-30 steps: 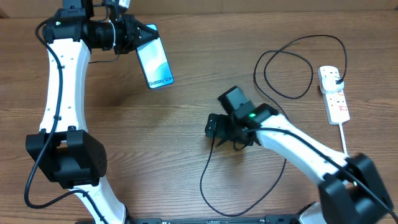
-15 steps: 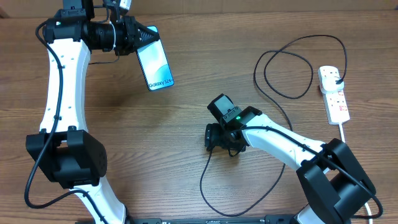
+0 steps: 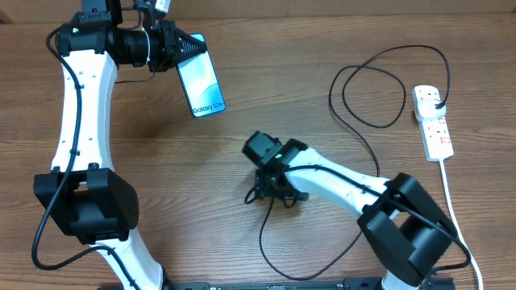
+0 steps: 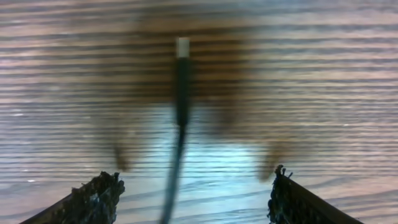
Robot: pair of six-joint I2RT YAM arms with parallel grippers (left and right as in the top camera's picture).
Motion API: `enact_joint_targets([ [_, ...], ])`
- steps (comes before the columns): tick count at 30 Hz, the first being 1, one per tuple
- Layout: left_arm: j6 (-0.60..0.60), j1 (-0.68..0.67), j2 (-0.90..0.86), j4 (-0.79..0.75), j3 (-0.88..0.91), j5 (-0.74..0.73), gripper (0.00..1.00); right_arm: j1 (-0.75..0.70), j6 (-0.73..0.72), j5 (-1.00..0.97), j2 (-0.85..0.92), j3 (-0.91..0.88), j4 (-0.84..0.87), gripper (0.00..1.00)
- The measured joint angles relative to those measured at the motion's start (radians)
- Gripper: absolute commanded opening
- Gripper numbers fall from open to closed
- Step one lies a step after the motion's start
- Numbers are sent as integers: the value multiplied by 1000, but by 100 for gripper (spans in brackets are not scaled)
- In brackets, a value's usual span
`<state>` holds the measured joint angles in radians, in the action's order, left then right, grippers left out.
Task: Plug charger to phone and switch on socket
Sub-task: 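Move the right gripper over the black cable's plug end, then lower the right gripper and close it on the cable plug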
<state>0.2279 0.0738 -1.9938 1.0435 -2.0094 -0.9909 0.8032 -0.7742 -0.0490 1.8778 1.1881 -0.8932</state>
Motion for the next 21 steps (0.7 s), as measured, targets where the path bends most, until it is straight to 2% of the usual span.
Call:
enact_joint_targets([
  [11,0,0,0,-3,0,0,4,-24,-24,-13,81,77,-48,72],
  [17,0,0,0,-4,0,1,4,-26,-4,1,172,210,-130,58],
  [21,0,0,0,-4,0,3,4,-32,8,20,185,229,-139,57],
])
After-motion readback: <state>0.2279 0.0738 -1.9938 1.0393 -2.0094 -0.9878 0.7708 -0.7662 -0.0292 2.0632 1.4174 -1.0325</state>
